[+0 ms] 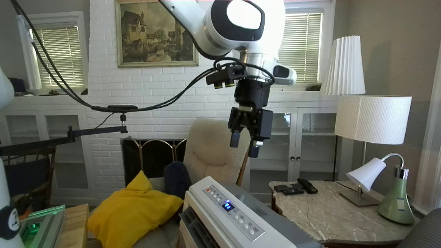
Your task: Press a button on the electric fan
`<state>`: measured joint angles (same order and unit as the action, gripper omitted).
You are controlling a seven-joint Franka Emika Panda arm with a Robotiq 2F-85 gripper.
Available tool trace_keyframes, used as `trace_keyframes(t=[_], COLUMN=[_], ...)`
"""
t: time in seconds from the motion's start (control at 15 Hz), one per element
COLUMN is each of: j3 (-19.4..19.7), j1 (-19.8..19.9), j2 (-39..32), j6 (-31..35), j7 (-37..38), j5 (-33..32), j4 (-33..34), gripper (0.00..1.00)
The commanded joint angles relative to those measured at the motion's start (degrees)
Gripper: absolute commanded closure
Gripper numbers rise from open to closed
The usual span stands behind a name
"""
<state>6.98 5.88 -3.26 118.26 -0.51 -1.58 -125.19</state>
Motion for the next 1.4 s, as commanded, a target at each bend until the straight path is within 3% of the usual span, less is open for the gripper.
trace_keyframes(t=[0.0,0.07,0.13,0.87,0.93,1.0,1.33], j3=[-0.03,0.04,-0.22,-0.12,-0.08,-0.06,-0.18], j1=[0.50,0.59,0.24,0.18,0.15,0.13,-0.05], j2=[-2.20,-3.27,-2.02,-7.12,-7.81,-8.66,-12.63], j6=[6.25,8.02,4.70,10.13,11.18,11.87,16.42], j7=[-1.49,-1.66,-0.16,1.40,1.69,1.93,2.34], j5=[-0.26,-0.43,-0.02,-0.52,-0.68,-0.65,-0.37], j4=[-1.96,-2.18,-1.20,-1.18,-1.14,-0.96,-0.68], gripper=[0.00,0.00,0.00,0.00,0.24,0.26,0.62])
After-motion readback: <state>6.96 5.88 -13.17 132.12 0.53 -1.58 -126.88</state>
